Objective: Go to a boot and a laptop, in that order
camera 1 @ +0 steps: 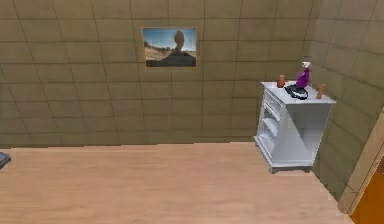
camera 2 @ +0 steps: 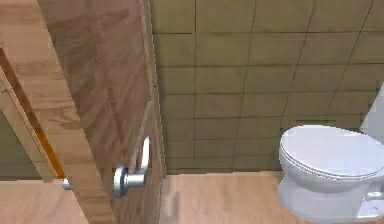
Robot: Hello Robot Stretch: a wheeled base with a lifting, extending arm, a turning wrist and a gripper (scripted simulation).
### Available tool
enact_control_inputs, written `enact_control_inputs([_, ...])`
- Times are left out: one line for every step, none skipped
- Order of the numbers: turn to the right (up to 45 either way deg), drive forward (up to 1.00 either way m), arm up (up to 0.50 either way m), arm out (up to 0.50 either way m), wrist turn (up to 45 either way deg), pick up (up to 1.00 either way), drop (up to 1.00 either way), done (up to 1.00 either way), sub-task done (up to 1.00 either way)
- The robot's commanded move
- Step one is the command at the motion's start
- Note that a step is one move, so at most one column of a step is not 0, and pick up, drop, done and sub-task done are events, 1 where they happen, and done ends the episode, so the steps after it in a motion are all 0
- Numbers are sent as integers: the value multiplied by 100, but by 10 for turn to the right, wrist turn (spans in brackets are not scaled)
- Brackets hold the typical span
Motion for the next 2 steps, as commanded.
enact_control_inputs([210,0,0,0,0,0,0,0,0])
enact_control_inputs([0,70,0,0,0,0,0,0,0])
